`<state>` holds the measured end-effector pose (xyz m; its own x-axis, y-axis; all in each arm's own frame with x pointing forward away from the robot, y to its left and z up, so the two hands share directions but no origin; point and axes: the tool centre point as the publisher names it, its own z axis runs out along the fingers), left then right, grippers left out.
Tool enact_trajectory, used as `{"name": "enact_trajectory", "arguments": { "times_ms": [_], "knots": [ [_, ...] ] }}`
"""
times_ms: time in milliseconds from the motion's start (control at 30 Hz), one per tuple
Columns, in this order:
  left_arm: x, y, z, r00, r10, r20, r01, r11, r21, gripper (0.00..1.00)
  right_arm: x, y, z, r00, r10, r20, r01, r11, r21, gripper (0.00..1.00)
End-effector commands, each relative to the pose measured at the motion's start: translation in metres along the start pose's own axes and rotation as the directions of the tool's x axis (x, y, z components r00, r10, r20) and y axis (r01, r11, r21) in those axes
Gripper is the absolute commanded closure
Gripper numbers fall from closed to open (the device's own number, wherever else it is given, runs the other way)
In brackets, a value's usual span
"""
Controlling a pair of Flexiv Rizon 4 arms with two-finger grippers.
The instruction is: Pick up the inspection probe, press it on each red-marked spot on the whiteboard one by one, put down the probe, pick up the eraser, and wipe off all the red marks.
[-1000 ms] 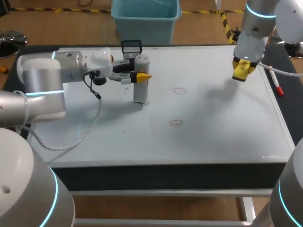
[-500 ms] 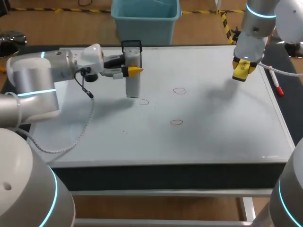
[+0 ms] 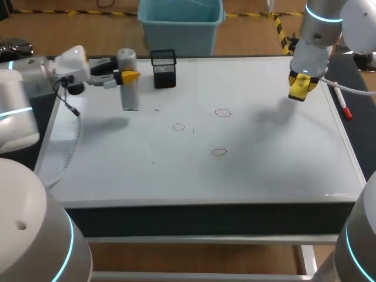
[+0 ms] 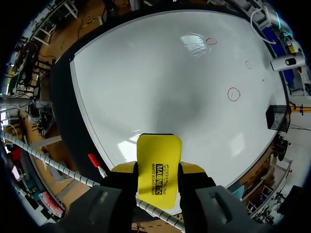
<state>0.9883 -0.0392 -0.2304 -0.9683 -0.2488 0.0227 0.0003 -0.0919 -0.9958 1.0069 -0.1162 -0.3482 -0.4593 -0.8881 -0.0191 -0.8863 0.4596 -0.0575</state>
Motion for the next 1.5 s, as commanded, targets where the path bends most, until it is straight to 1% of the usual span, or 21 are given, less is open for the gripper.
{"name": "enact_trajectory", "arguments": {
  "times_ms": [33,200,400,600,767,1067,1233,1367,1433,1500],
  "knots": [
    [-0.011,-0.007,-0.031,1.0,-0.001,-0.007,0.001,1.0,-0.012,1.0,0.0,0.0,-0.001,1.0,-0.002,-0.003,0.002,1.0,0.002,1.0],
    [-0.032,-0.011,-0.059,1.0,0.006,0.011,-0.006,1.0,-0.029,1.0,0.0,0.0,-0.001,1.0,-0.002,-0.003,0.002,1.0,0.002,1.0],
    [-0.054,-0.014,-0.085,1.0,0.01,0.025,-0.009,1.0,-0.018,1.0,0.0,0.0,-0.001,1.0,-0.002,-0.003,0.002,1.0,0.002,1.0],
    [-0.069,-0.013,-0.101,0.999,0.007,0.032,-0.006,1.0,-0.024,1.0,0.0,0.0,-0.001,1.0,-0.002,-0.003,0.002,1.0,0.002,1.0],
    [-0.077,-0.013,-0.106,0.999,0.003,0.032,-0.002,1.0,-0.029,1.0,0.0,0.0,-0.001,1.0,-0.002,-0.003,0.002,1.0,0.002,1.0],
    [-0.078,-0.014,-0.109,0.999,0.001,0.039,0.0,0.999,-0.035,1.0,0.0,0.0,-0.001,1.0,-0.002,-0.003,0.002,1.0,0.002,1.0],
    [-0.078,-0.014,-0.109,0.999,0.001,0.039,0.0,0.999,-0.035,1.0,-0.025,0.029,-0.009,0.996,-0.09,0.009,0.09,0.996,-0.009,1.0],
    [-0.078,-0.014,-0.109,0.999,0.001,0.039,0.0,0.999,-0.035,1.0,-0.043,0.054,-0.016,0.987,-0.158,0.0,0.158,0.987,-0.01,1.0],
    [-0.078,-0.014,-0.109,0.999,0.001,0.039,0.0,0.999,-0.035,1.0,-0.053,0.066,-0.021,0.982,-0.191,-0.01,0.191,0.982,0.001,1.0],
    [-0.078,-0.014,-0.109,0.999,0.001,0.039,0.0,0.999,-0.035,1.0,-0.063,0.077,-0.026,0.977,-0.214,0.008,0.214,0.977,0.003,1.0]
  ]
}}
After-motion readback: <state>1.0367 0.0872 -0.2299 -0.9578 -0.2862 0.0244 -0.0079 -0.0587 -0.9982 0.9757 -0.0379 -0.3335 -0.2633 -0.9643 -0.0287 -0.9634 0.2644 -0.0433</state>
